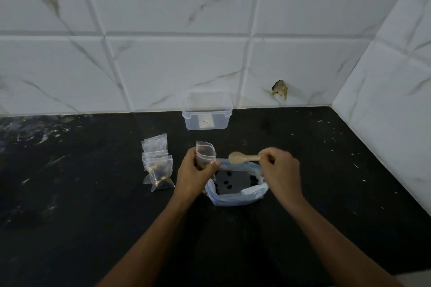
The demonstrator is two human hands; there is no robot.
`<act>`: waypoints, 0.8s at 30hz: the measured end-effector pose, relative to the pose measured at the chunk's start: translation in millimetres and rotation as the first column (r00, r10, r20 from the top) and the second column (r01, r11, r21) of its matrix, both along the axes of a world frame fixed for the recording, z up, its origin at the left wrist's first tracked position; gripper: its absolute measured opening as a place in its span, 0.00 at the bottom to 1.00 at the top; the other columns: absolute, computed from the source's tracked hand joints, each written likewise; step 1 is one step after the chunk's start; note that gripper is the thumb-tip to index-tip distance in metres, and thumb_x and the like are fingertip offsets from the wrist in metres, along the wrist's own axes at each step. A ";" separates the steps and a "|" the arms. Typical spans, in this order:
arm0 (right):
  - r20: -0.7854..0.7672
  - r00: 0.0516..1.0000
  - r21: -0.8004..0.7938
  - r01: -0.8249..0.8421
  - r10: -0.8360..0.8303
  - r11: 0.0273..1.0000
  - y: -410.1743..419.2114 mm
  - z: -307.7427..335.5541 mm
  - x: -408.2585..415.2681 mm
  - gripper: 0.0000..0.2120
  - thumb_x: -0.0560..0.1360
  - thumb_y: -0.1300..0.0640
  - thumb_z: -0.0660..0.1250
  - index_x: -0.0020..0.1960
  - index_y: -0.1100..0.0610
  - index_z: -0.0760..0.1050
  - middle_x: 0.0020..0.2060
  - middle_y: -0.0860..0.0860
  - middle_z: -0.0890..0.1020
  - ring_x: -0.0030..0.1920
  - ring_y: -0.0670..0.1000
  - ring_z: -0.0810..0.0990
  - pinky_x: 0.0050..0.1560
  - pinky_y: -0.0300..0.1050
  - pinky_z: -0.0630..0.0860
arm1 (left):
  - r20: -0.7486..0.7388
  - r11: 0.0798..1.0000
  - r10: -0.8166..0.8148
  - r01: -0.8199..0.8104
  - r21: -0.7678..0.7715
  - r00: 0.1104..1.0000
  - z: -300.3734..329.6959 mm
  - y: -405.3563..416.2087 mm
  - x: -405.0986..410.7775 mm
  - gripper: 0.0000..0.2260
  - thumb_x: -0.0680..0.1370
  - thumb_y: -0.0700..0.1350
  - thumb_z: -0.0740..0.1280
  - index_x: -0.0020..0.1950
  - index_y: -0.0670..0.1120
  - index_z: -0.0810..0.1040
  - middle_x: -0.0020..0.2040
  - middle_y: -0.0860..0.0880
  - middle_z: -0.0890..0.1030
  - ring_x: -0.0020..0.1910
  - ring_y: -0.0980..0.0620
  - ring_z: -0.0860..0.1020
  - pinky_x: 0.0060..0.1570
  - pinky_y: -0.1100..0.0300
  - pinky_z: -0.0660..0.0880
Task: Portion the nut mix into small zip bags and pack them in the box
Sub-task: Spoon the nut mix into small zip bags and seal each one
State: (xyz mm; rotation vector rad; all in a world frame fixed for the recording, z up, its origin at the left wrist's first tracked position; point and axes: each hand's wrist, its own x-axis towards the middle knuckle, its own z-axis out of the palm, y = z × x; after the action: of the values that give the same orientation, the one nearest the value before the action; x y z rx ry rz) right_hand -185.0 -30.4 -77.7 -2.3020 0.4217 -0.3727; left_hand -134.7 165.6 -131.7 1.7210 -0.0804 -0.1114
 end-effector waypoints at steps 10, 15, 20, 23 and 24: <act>-0.281 0.956 -0.071 0.066 -0.084 0.995 15.3 -67.0 -10.2 0.06 0.78 0.57 0.64 0.44 0.51 0.76 0.36 0.46 0.78 0.35 0.43 0.78 0.33 0.35 0.73 | -0.009 0.999 -0.035 0.035 0.014 0.999 3.6 -5.5 -18.8 0.19 0.73 0.49 0.75 0.58 0.61 0.70 0.56 0.58 0.78 0.54 0.61 0.78 0.47 0.66 0.74; -0.232 0.972 -0.295 -0.033 -0.038 0.955 17.1 -59.9 -13.7 0.03 0.76 0.54 0.66 0.44 0.48 0.76 0.42 0.44 0.77 0.45 0.44 0.77 0.44 0.38 0.76 | -0.011 0.999 -0.036 0.037 0.012 0.999 6.8 -8.2 -23.0 0.20 0.73 0.48 0.75 0.57 0.61 0.68 0.55 0.58 0.78 0.53 0.64 0.78 0.43 0.69 0.74; -0.035 0.973 0.156 -0.221 0.229 0.963 40.7 -14.7 -5.9 0.11 0.76 0.50 0.68 0.57 0.51 0.77 0.50 0.45 0.79 0.51 0.42 0.78 0.50 0.37 0.77 | 0.019 1.000 -0.016 0.016 0.022 1.000 13.5 -13.2 -24.7 0.21 0.71 0.50 0.77 0.58 0.57 0.70 0.54 0.55 0.79 0.50 0.63 0.79 0.42 0.72 0.75; -0.034 0.953 0.155 -0.294 0.303 0.943 52.4 1.1 0.3 0.13 0.75 0.52 0.70 0.58 0.51 0.76 0.49 0.45 0.81 0.49 0.40 0.78 0.46 0.32 0.74 | 0.033 0.999 -0.013 0.012 0.031 0.999 18.3 -17.1 -24.8 0.21 0.71 0.48 0.77 0.57 0.56 0.70 0.54 0.54 0.80 0.50 0.61 0.80 0.43 0.67 0.76; -0.032 0.951 0.110 -0.303 0.308 0.946 53.2 2.6 2.2 0.10 0.75 0.53 0.69 0.57 0.51 0.77 0.47 0.45 0.81 0.47 0.40 0.79 0.45 0.32 0.74 | 0.038 0.999 -0.017 0.016 0.039 0.999 20.2 -18.0 -25.3 0.21 0.71 0.47 0.77 0.57 0.55 0.70 0.53 0.53 0.79 0.49 0.60 0.80 0.42 0.66 0.77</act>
State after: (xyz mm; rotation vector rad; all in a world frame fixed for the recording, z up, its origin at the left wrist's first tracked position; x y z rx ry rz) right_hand -182.8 22.8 -75.0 -2.2314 0.0992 -0.1360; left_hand -160.0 147.5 -111.5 1.7614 -0.1213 -0.0931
